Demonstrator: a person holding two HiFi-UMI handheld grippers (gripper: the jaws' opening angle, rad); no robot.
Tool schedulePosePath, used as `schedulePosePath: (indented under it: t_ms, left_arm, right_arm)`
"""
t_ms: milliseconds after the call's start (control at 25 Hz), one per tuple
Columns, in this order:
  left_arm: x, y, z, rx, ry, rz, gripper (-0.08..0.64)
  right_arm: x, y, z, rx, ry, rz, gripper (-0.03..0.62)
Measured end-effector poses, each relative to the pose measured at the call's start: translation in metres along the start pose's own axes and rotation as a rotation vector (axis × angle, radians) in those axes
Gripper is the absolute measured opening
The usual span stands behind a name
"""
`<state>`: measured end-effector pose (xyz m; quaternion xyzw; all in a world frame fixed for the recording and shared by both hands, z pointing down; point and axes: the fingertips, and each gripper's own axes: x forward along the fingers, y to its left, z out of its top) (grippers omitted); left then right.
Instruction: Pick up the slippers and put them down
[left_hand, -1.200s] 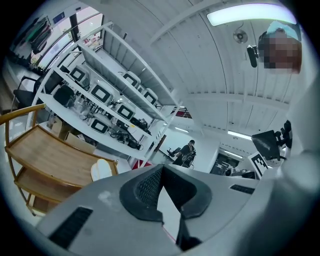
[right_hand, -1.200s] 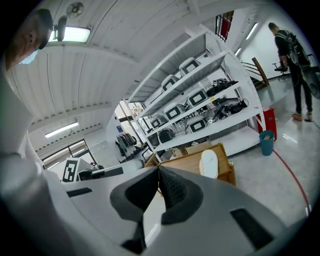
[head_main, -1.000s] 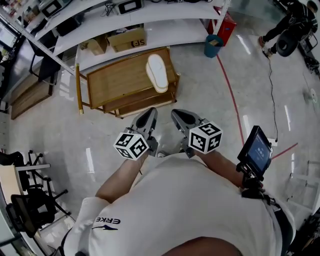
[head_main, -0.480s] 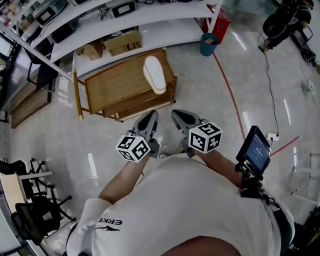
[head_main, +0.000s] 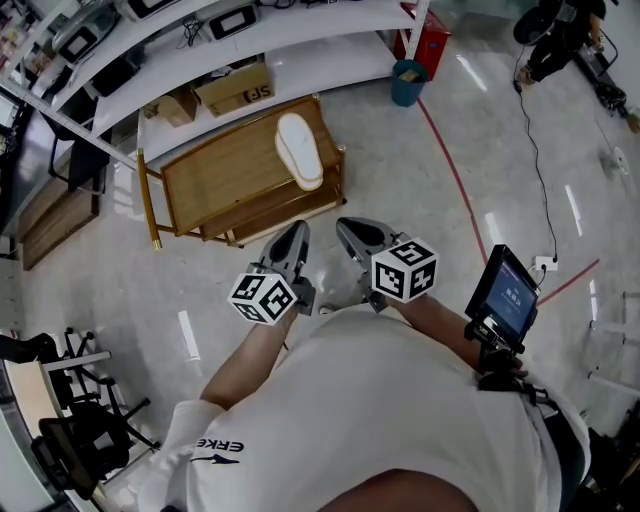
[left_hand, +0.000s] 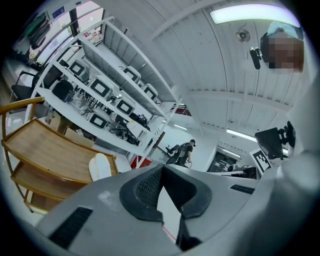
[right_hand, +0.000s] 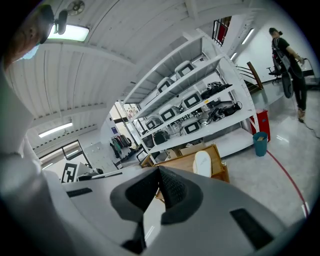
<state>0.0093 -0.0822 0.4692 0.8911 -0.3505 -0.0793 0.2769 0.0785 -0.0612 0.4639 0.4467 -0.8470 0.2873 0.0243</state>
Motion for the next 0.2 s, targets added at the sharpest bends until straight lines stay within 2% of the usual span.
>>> schedulePosePath:
  t_ms: [200]
  left_arm:
    - [0.016, -0.006, -0.002, -0.012, -0.011, 0.007, 0.005]
  right_arm:
    - [-0.004, -0.012, 0.005, 0.0, 0.001, 0.009, 0.006]
